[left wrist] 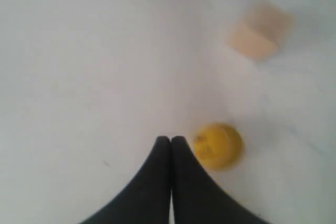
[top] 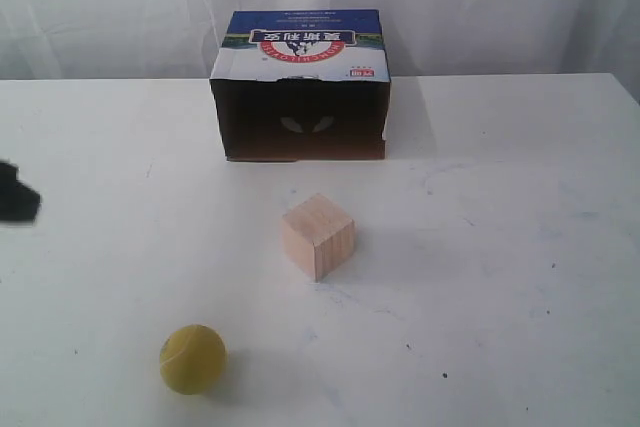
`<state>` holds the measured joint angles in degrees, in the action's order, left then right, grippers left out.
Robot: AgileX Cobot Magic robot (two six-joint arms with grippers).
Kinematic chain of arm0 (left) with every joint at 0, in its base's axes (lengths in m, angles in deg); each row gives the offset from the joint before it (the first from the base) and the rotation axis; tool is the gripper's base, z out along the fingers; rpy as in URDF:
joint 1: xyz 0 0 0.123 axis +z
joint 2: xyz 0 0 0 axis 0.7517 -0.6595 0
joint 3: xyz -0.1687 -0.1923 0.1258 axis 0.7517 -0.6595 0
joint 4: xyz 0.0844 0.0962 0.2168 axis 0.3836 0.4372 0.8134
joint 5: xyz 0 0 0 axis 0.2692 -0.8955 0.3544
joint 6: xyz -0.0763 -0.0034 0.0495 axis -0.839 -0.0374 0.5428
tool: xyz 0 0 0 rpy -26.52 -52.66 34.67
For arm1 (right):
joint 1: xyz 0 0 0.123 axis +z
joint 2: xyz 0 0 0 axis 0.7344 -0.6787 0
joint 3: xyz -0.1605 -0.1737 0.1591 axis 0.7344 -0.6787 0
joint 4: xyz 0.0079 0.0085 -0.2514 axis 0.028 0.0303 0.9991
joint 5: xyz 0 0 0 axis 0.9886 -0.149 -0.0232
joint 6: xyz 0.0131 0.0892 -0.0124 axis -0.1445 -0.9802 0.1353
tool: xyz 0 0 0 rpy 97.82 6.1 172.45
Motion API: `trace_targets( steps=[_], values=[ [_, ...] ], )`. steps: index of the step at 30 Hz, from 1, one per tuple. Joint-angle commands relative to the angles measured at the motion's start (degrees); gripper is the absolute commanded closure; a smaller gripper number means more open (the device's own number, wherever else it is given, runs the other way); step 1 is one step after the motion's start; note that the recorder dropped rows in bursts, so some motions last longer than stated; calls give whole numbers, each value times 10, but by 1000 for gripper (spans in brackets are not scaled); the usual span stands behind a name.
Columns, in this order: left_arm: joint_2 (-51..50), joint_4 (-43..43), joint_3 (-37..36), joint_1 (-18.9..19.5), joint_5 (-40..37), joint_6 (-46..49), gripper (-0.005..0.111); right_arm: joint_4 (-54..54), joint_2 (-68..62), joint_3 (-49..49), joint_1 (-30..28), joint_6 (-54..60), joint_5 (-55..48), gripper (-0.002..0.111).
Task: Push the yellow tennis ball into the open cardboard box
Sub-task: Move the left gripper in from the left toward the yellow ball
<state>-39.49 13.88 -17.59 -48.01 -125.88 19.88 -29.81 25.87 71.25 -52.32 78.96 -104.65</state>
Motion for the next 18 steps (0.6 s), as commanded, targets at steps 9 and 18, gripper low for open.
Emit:
trace_targets(
  steps=[9, 18],
  values=[
    [25, -236, -215, -3, 76, 294, 107, 0, 3, 0, -4, -1, 4, 108],
    [16, -632, -288, -58, 195, 882, 107, 0, 3, 0, -4, -1, 4, 108]
  ],
)
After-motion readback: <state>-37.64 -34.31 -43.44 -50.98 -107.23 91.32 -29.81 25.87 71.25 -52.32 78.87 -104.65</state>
